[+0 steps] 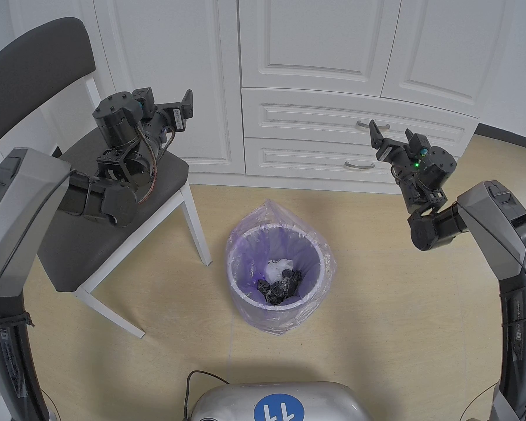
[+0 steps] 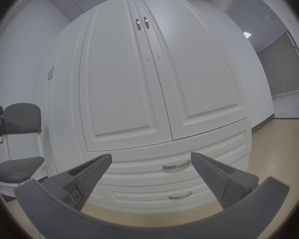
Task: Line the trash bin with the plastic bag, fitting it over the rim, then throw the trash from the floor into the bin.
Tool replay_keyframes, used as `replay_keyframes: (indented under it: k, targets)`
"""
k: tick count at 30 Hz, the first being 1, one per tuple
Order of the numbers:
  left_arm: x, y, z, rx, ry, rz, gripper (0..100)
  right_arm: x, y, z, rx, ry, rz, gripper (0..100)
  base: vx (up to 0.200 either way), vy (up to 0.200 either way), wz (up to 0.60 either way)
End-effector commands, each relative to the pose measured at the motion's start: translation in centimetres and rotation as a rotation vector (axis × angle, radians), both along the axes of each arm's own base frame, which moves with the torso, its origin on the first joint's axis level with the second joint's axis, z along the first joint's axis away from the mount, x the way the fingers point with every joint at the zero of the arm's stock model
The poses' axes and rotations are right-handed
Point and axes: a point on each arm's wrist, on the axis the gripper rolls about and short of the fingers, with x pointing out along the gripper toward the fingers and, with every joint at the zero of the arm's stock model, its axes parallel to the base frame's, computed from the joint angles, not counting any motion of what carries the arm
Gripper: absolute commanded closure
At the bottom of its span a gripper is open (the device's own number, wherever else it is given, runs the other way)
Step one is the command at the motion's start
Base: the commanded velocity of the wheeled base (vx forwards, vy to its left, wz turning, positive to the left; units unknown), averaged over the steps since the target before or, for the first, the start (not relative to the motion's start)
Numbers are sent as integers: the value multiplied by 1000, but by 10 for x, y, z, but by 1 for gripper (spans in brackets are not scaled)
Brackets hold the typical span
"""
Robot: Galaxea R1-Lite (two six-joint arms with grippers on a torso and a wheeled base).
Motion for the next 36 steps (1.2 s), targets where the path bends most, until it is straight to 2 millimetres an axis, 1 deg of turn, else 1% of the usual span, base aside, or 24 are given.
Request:
replay_keyframes:
  k: [1,2,5,6,7,8,10,13,14,15,17,19,22,24,25,26,28,29,30,32,34,36]
  targets:
    - [41,2,-21,-4,-4,28,0,51,13,-15,15,92,-63,0,0,0,0]
    - [41,3,-18,-5,-8,28,0,47,13,0,19,71,-60,0,0,0,0]
    - [35,5,-8,-6,-26,16,0,38,10,31,33,17,-72,0,0,0,0]
    - [31,6,-3,-9,-36,16,0,33,6,48,32,-15,-84,0,0,0,0]
    - [29,7,-2,-9,-36,16,0,30,5,56,28,-32,-89,0,0,0,0]
    - [22,9,2,-8,-32,17,0,23,-1,64,-2,-26,-114,0,0,0,0]
    - [5,14,14,-6,-35,15,0,6,-13,73,-39,-4,-146,0,0,0,0]
    - [-24,25,32,-5,-42,17,0,-30,-26,84,-68,36,-143,0,0,0,0]
    - [-27,27,33,-3,-42,16,0,-34,-27,85,-71,38,-139,0,0,0,0]
    - [-43,34,42,0,-45,12,0,-53,-33,89,-94,60,-109,0,0,0,0]
    - [-62,45,48,3,-38,22,0,-74,-43,94,-108,68,-106,0,0,0,0]
    - [-79,54,50,3,-28,33,0,-88,-55,95,-108,71,-129,0,0,0,0]
    - [-104,69,41,-1,-1,59,0,-105,-77,91,-107,86,-180,0,0,0,0]
    - [-120,80,34,-1,4,80,0,-116,-91,85,-112,105,-209,0,0,0,0]
    - [-129,84,33,-3,1,88,0,-121,-101,82,-110,118,-234,0,0,0,0]
    - [-133,86,33,-4,1,94,0,-123,-104,81,-108,120,-243,0,0,0,0]
    - [-154,94,32,-5,4,111,0,-136,-121,74,-97,128,-289,0,0,0,0]
    - [-160,95,32,-6,4,112,0,-140,-125,71,-94,131,-300,0,0,0,0]
    - [-172,97,33,-8,1,113,0,-150,-133,66,-78,127,-318,0,0,0,0]
    - [-190,99,33,-15,-6,111,0,-169,-138,59,-50,123,-329,0,0,0,0]
    - [-207,100,35,-18,-17,107,0,-193,-140,58,-43,120,-345,0,0,0,0]
    - [-224,102,38,-22,-35,114,0,-217,-138,61,-41,109,-352,0,0,0,0]
